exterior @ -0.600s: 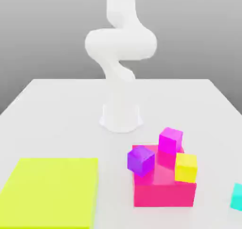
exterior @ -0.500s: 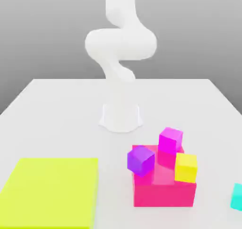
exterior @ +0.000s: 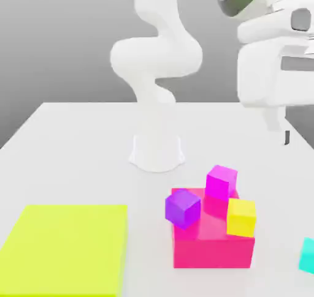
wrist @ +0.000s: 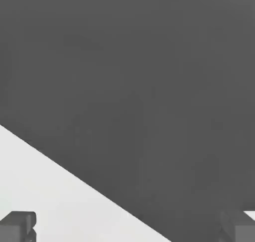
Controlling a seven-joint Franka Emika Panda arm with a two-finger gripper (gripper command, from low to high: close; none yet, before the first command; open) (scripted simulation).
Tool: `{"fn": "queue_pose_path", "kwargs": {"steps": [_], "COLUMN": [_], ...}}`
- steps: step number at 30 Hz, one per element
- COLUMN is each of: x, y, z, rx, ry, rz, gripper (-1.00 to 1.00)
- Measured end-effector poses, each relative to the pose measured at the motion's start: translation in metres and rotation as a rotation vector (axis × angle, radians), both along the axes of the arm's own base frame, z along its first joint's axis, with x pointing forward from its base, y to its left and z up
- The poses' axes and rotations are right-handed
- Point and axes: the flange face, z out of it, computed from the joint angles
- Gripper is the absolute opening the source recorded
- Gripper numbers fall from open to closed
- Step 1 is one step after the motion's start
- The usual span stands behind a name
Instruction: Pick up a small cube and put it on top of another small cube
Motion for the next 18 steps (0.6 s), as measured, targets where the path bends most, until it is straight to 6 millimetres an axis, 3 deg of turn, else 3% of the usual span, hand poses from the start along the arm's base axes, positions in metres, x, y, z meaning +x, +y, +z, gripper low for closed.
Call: {"fn": "queue_pose_path", "kwargs": {"steps": [2, 6, 10, 15, 16, 18], "x": [-0.007, -0.022, -0.052, -0.065, -0.066, -0.066], "y": [0.026, 0.059, 0.093, 0.105, 0.105, 0.105], "z": [-0.036, -0.107, -0.178, -0.253, -0.264, -0.264], "rx": [-0.022, -0.06, -0.089, -0.096, -0.097, -0.097], "ry": [0.046, 0.14, 0.236, 0.272, 0.272, 0.272], "rz": [0.079, 0.204, 0.342, 0.393, 0.394, 0.394], "gripper": [0.0, 0.0, 0.0, 0.0, -1.0, -1.0]}}
